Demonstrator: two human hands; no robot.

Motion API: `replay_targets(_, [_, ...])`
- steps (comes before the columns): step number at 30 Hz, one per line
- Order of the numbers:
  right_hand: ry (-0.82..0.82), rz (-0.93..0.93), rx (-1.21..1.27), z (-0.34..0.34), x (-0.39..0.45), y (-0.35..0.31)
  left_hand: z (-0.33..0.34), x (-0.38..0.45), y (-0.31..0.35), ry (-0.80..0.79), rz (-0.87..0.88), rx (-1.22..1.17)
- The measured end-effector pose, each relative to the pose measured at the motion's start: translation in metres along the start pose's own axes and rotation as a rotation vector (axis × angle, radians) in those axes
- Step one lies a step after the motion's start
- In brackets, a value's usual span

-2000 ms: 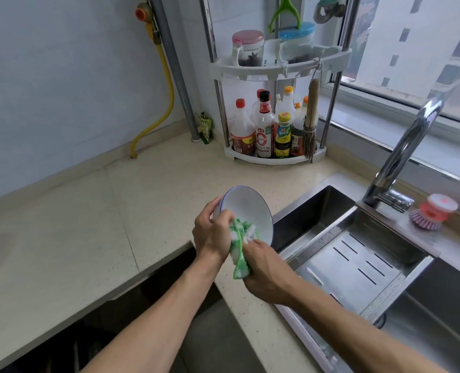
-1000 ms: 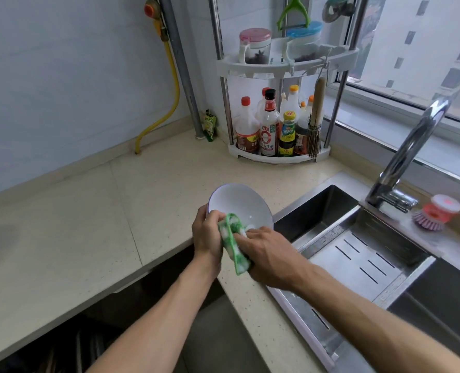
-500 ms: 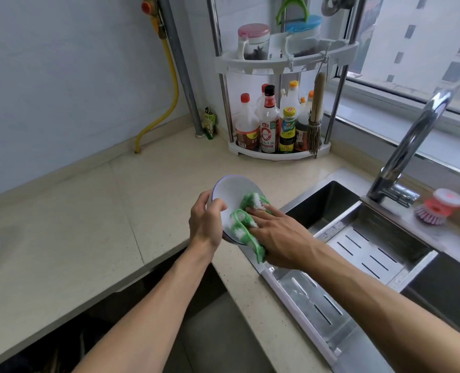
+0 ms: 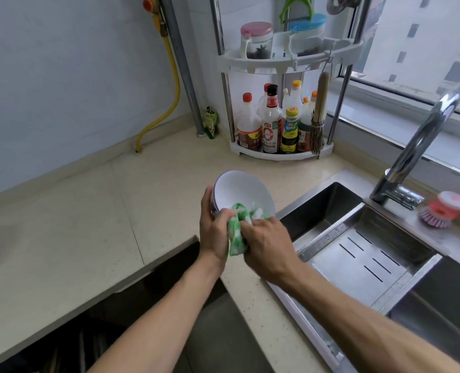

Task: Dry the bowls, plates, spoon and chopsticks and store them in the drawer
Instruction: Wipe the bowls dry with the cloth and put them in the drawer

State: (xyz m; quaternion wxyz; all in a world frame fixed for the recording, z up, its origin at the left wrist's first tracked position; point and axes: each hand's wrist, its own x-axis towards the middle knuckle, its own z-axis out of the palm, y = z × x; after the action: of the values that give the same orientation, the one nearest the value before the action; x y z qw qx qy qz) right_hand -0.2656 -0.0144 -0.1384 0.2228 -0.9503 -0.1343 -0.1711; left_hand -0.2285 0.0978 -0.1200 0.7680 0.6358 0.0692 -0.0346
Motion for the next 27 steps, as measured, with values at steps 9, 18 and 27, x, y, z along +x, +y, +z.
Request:
replay_targets(9, [-0.453,-0.523,-0.381,-0.012,-0.006,0.059,-0.034,0.031,0.030,-0.405,-0.104,0.405])
replay_targets(18, [-0.199,-0.483,-0.495,-0.009,-0.004,0.060,-0.041,0.041,0.029,-0.461,-0.255,0.522])
replay_targets(27, [-0.155,-0.359,-0.240,-0.002,-0.021,0.044,-0.036,0.040,0.028,-0.298,-0.393,0.427])
